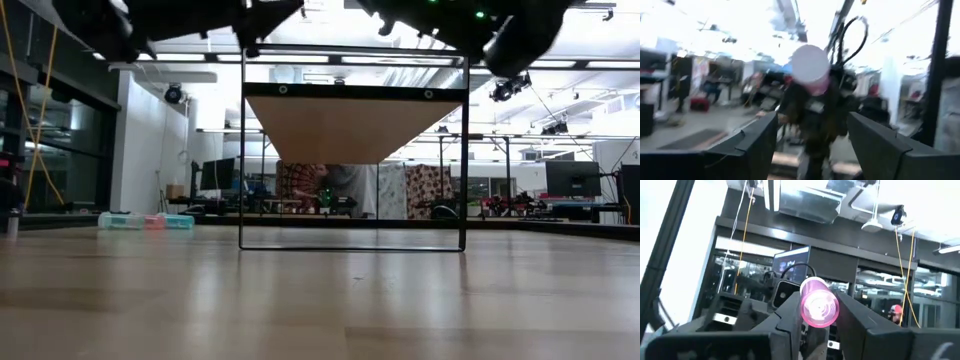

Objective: Pick and place medicine bottles onto shelf by color
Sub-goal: Put the transparent pink pill bottle on the shelf

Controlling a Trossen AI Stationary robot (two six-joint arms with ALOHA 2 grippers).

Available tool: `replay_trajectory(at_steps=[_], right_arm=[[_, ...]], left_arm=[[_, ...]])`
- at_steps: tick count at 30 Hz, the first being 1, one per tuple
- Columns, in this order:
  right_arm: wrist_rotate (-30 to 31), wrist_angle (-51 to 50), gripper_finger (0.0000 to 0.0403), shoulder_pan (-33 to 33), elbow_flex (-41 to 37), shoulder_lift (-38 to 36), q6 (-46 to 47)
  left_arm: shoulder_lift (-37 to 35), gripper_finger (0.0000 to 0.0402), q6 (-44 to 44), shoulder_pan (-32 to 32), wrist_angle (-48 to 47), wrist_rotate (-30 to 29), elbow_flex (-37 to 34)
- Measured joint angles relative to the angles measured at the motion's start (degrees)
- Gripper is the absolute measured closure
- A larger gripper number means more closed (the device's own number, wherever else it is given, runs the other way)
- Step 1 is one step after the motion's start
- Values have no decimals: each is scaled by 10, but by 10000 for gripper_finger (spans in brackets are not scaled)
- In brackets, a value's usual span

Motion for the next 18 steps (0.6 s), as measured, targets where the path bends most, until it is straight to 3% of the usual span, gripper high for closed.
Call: replay_trajectory(at_steps=[7, 18], right_arm=[[-6, -29, 319, 0, 75, 43, -35], [-12, -18, 319, -1, 82, 42, -45]], left_arm=[[28, 174, -2, 0, 41, 13, 37], [18, 174, -6, 0, 130, 17, 39]])
